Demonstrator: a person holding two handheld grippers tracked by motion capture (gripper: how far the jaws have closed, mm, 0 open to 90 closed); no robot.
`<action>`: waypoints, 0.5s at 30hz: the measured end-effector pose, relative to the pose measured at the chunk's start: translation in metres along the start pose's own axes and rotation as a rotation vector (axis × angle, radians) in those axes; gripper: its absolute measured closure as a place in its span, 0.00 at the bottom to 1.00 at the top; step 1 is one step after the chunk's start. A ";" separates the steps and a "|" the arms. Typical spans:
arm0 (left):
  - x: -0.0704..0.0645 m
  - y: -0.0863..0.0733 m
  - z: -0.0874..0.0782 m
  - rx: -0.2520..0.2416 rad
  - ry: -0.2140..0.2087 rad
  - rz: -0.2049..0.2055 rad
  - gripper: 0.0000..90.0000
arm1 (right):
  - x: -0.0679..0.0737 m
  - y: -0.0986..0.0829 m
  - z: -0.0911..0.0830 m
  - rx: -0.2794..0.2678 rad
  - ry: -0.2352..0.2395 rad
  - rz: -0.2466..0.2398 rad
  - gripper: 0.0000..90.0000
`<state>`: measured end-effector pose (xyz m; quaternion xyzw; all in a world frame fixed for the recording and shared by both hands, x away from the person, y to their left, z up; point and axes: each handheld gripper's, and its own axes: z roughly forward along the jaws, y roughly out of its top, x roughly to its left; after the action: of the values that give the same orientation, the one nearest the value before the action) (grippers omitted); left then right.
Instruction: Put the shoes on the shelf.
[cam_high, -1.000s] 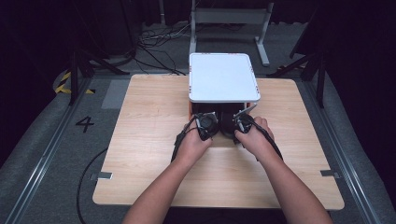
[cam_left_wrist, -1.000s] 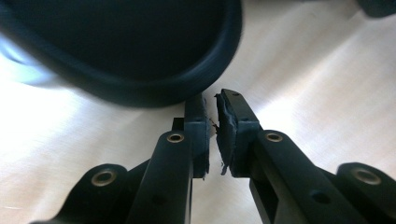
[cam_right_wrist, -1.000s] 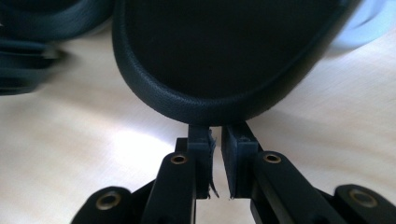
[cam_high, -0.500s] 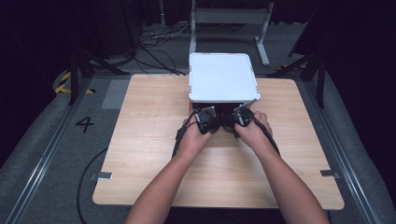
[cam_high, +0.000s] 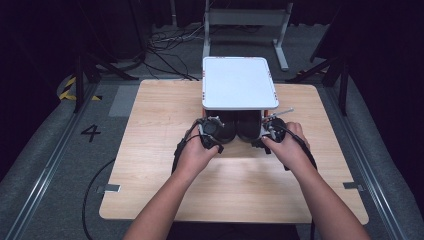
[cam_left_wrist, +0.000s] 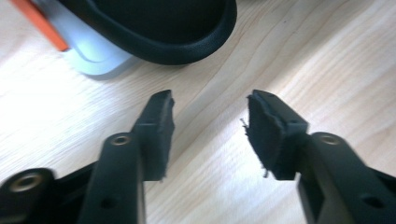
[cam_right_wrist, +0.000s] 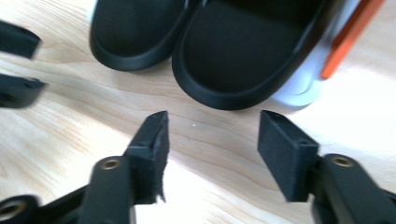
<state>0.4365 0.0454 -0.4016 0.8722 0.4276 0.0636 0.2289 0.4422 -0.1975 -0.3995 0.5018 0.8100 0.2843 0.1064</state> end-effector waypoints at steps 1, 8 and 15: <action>0.000 -0.003 -0.007 -0.015 0.005 0.006 0.51 | -0.001 -0.002 -0.004 -0.014 0.000 -0.011 0.46; 0.006 -0.025 -0.038 -0.062 0.031 0.031 0.38 | -0.025 -0.018 -0.040 -0.110 0.002 -0.009 0.45; 0.020 -0.056 -0.062 -0.102 0.042 0.067 0.30 | -0.056 -0.036 -0.066 -0.181 0.013 -0.004 0.44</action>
<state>0.3903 0.1116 -0.3737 0.8717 0.3989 0.1112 0.2619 0.4117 -0.2813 -0.3726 0.4868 0.7827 0.3592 0.1464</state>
